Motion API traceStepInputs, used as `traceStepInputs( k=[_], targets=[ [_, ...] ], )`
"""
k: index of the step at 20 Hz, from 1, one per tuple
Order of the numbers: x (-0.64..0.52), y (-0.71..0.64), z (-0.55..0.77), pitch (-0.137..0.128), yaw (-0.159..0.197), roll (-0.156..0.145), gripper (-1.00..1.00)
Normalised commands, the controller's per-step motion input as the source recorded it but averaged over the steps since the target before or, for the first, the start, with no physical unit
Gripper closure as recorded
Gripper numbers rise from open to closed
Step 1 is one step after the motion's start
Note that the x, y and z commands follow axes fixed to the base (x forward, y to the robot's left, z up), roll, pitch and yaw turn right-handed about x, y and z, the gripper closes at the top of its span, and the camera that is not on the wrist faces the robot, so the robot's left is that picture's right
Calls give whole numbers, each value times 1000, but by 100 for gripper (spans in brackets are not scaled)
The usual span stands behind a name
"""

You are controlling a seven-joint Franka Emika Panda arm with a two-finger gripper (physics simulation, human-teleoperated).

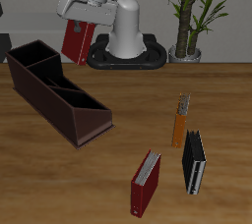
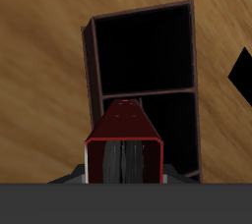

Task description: Place the left red book into the right desk caddy's front compartment

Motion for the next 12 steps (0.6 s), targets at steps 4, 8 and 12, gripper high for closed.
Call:
traceStepInputs(
  k=[4,8,12],
  targets=[
    [40,-108,-130,18,-8,-13,100],
    [70,-74,-167,33,-24,-11,100],
    [20,-3,-131,16,-14,2,100]
  ],
)
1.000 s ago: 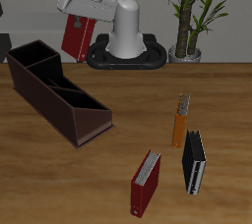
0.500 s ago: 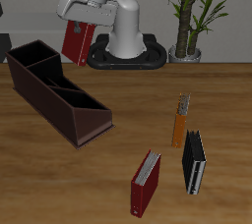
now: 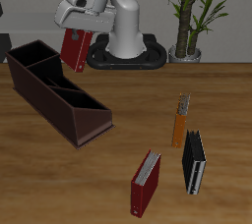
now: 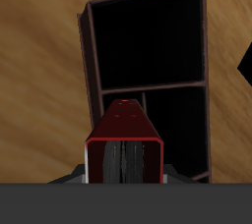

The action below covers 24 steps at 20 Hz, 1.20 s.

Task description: Place the left red book into the right desk caddy's front compartment

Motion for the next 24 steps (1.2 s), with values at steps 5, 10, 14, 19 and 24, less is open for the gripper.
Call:
traceStepInputs(
  k=[5,10,14,19,24],
  targets=[
    [39,-8,-130,18,8,5,100],
    [61,-74,-136,20,-20,-15,100],
    [9,-139,-193,25,-14,-17,100],
    [53,-42,-201,34,-8,-9,100],
    [33,-90,-163,22,-10,-20,100]
  ],
)
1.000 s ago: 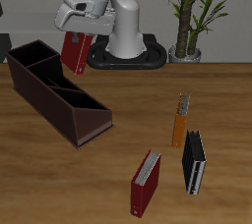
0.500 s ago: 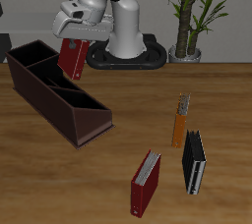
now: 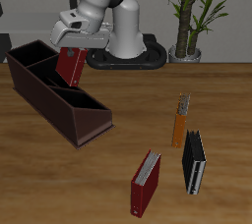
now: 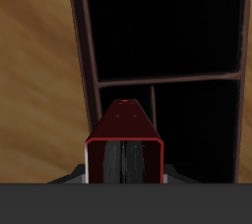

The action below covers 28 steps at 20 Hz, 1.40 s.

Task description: Place the left red book into the right desk caddy's front compartment

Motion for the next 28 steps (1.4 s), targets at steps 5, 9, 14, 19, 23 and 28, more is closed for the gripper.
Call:
traceStepInputs(
  k=[5,9,14,19,23,28],
  targets=[
    [5,-72,-99,14,0,-11,100],
    [-46,-106,-119,19,-48,-32,100],
    [55,-101,-177,40,-15,-28,100],
    [12,-36,-45,31,-44,-22,-100],
    [-26,16,19,1,-11,-13,-100],
    [-10,23,71,-8,-12,-2,-100]
  ],
)
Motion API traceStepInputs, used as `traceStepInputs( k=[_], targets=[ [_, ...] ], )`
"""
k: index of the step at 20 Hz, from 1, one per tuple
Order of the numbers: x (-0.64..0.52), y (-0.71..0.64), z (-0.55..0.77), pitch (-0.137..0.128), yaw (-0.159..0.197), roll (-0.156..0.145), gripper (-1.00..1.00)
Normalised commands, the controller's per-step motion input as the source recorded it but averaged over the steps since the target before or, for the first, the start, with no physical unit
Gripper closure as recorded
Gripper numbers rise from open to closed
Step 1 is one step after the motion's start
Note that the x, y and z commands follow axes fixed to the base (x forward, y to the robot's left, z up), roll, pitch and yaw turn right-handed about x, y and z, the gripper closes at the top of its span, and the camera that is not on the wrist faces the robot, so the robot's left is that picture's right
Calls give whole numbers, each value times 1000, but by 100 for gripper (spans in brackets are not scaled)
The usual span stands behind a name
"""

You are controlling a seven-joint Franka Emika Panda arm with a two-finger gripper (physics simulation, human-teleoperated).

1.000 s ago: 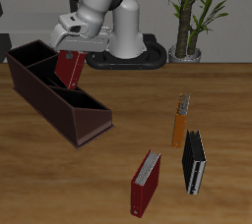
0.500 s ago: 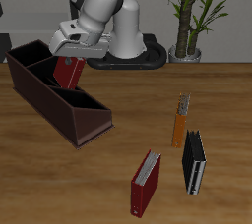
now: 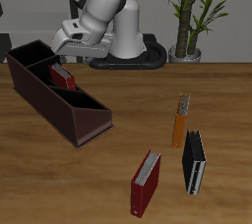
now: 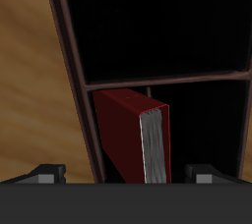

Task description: Place the left red book into the right desk caddy's front compartment

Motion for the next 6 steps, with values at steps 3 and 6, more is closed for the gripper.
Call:
traceStepInputs(
  k=[3,6],
  targets=[
    [-5,86,102,-15,2,12,-100],
    [-67,343,161,-22,-34,61,-100]
  ],
)
